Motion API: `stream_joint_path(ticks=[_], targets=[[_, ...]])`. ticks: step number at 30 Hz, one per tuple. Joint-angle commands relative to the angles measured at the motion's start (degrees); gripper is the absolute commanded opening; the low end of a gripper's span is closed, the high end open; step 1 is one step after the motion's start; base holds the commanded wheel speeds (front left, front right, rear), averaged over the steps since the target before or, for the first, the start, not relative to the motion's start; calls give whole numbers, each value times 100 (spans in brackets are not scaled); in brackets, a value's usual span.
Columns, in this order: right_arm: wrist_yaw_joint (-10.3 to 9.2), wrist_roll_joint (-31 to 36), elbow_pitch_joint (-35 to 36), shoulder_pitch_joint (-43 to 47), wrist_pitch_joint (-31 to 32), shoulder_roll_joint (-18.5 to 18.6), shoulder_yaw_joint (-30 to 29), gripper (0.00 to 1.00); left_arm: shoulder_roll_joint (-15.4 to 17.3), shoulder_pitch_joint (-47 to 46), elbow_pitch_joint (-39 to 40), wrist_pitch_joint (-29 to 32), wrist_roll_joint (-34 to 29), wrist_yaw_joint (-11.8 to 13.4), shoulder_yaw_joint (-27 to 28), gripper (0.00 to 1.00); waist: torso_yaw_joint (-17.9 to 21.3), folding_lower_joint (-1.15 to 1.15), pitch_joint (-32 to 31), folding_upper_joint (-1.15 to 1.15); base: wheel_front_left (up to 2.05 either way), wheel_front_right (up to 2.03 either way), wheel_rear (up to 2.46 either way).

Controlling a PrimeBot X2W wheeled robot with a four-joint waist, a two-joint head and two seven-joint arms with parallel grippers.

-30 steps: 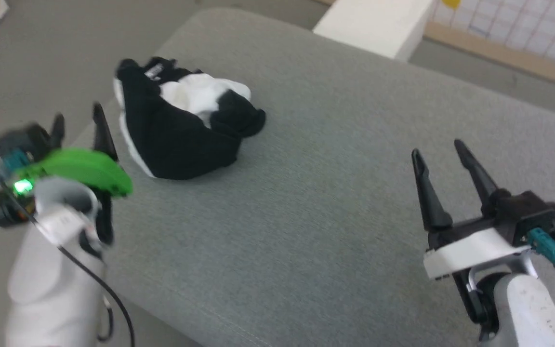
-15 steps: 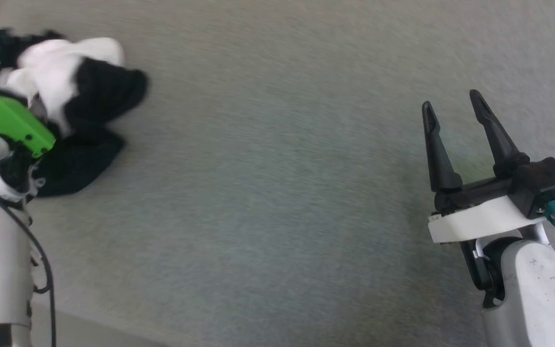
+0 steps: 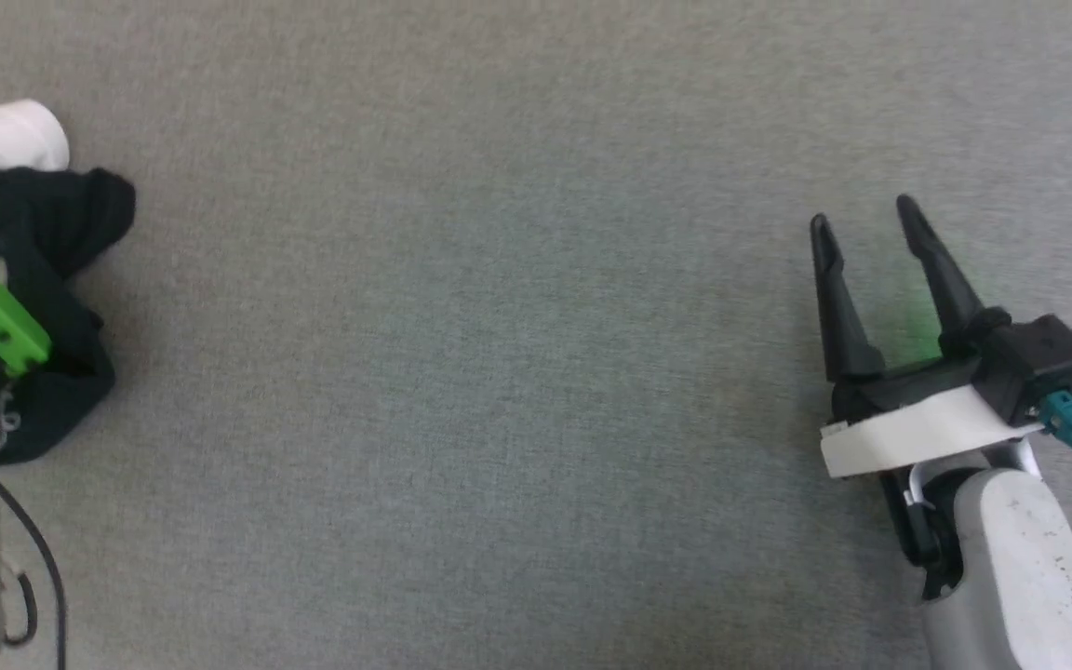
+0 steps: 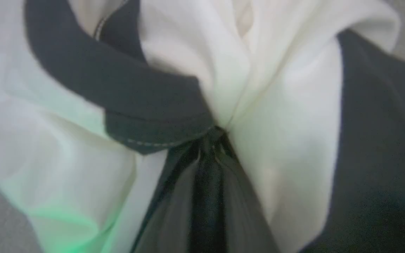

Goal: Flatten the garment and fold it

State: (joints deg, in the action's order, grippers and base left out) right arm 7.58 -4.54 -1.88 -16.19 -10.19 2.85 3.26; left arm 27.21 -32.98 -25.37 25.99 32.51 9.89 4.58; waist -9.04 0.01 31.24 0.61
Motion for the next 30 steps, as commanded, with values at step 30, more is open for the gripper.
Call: stream_joint_path(ticks=[30], targets=[[-9,-631,-502,1268,-275,3,-283,100,-1286,-1258,1898,-2801,-1199,-705,-2241,0,1769,-1,-2884,-61,0,0,0]])
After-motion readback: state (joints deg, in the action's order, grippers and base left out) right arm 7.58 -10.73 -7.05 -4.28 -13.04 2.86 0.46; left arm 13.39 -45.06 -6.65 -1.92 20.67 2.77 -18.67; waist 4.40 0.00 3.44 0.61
